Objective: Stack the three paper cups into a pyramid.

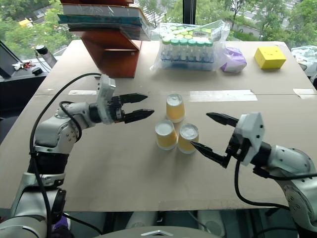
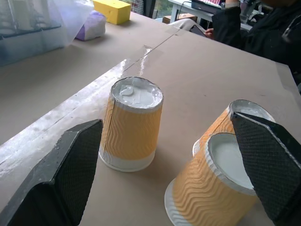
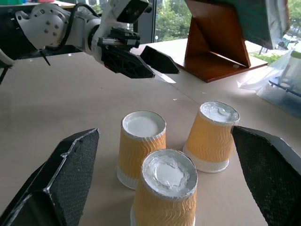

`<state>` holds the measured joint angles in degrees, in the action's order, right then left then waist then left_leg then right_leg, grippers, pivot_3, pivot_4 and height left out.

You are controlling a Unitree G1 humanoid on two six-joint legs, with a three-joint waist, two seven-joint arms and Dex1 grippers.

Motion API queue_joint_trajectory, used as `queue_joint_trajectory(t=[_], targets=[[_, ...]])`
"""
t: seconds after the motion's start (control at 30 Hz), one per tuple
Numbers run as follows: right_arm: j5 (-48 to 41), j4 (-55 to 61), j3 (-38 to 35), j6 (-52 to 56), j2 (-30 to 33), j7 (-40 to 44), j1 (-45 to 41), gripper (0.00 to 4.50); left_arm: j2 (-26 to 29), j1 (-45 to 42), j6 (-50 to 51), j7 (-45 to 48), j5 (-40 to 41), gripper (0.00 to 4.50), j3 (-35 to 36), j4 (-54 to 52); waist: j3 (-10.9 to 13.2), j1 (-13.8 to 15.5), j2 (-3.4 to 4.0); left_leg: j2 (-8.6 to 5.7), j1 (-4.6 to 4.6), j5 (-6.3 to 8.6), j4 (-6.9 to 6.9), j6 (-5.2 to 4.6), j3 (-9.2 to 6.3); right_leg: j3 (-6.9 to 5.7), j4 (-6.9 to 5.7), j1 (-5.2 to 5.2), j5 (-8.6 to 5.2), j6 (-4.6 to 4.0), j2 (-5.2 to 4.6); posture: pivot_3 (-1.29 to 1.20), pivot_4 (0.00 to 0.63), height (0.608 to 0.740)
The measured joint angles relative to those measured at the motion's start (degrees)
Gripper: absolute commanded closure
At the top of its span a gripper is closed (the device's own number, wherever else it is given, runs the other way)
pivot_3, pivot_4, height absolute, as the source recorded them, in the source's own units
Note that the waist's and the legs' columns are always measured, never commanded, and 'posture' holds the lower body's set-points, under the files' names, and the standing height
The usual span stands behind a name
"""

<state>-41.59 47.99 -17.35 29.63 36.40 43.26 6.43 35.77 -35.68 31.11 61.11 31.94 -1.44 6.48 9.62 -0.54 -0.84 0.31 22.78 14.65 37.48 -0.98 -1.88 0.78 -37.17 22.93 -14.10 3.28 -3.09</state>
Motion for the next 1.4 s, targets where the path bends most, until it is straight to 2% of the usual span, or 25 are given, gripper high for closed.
queue_joint_trajectory(t=[0.2,0.37,0.47,0.6,0.7,0.8,1.0,1.13,1.27,1.4], targets=[[-3.4,5.2,-10.2,-1.0,1.3,-1.5,9.0,0.06,-6.1,-7.6,-7.8,2.3,-7.7,0.0,-5.0,13.2,0.0,-0.1,-0.04,-0.03,-0.02,0.0,0.1,0.0,0.07,0.08,-0.1,-0.01,0.0,0.01,0.0,0.0,0.15,0.74],[-3.4,6.9,-16.9,-1.8,1.2,-2.4,16.5,0.06,-10.5,-12.6,-15.4,4.6,-12.7,0.0,-6.3,25.4,0.0,0.1,-0.09,-0.04,0.0,0.0,0.14,0.0,0.17,0.02,-0.18,-0.01,0.0,0.01,0.02,0.0,0.15,0.74],[-3.7,9.4,-19.1,-2.6,0.5,-4.3,19.5,0.06,-14.5,-15.6,-20.5,5.0,-15.1,0.0,-6.5,32.9,0.0,0.0,-0.11,-0.05,0.01,0.0,0.22,-0.01,0.19,0.02,-0.23,-0.02,-0.01,0.02,0.02,0.0,0.15,0.74],[-3.7,10.1,-19.4,-3.9,0.3,-6.0,22.0,0.06,-17.0,-17.7,-24.6,5.6,-17.3,0.0,-6.6,38.2,0.0,-0.1,-0.14,-0.04,0.01,0.0,0.3,-0.01,0.2,0.05,-0.29,-0.01,-0.01,0.02,0.02,0.0,0.15,0.74],[-3.8,10.2,-19.4,-5.4,0.4,-7.0,23.6,0.0,-18.2,-18.6,-27.2,5.9,-18.9,0.83,-6.5,41.9,0.0,-0.1,-0.15,-0.04,0.01,0.0,0.34,-0.01,0.22,0.04,-0.35,-0.01,-0.01,0.02,0.02,0.0,0.15,0.74],[-4.1,10.2,-19.5,-6.7,0.4,-7.6,25.5,0.0,-18.9,-19.5,-29.5,6.0,-20.0,2.13,-5.9,44.6,0.0,-0.1,-0.16,-0.04,0.01,0.0,0.39,-0.01,0.22,0.03,-0.4,-0.01,-0.01,0.02,0.03,0.0,0.15,0.74],[-4.7,10.3,-20.1,-10.1,0.2,-7.1,30.8,0.0,-19.2,-19.7,-31.4,7.9,-20.5,2.18,-4.9,46.1,0.0,0.0,-0.19,-0.04,0.05,0.0,0.54,-0.01,0.21,0.02,-0.49,-0.02,-0.01,0.03,0.03,0.0,0.15,0.74],[-5.6,10.3,-22.1,-11.8,-0.8,-5.9,33.8,0.0,-18.8,-21.0,-28.7,9.8,-18.5,2.18,-2.1,45.6,0.1,-0.1,-0.25,-0.03,0.09,0.01,0.62,-0.01,0.18,0.0,-0.53,-0.02,-0.01,0.03,0.03,0.0,0.15,0.74],[-6.2,10.0,-24.2,-12.7,-1.2,-3.5,36.0,0.0,-16.3,-23.9,-18.5,15.2,-13.5,2.18,0.1,36.9,0.1,-0.1,-0.31,-0.01,0.1,0.01,0.67,-0.01,0.08,0.0,-0.54,-0.05,-0.01,0.03,0.03,0.0,0.15,0.74],[-6.5,9.0,-25.3,-13.6,-1.0,-1.9,36.0,0.0,-13.0,-22.5,-7.3,21.4,-8.0,2.18,-0.1,23.9,0.1,-0.3,-0.29,0.04,0.02,0.01,0.67,-0.01,0.02,0.06,-0.55,-0.09,-0.02,0.02,0.04,0.0,0.15,0.74]])
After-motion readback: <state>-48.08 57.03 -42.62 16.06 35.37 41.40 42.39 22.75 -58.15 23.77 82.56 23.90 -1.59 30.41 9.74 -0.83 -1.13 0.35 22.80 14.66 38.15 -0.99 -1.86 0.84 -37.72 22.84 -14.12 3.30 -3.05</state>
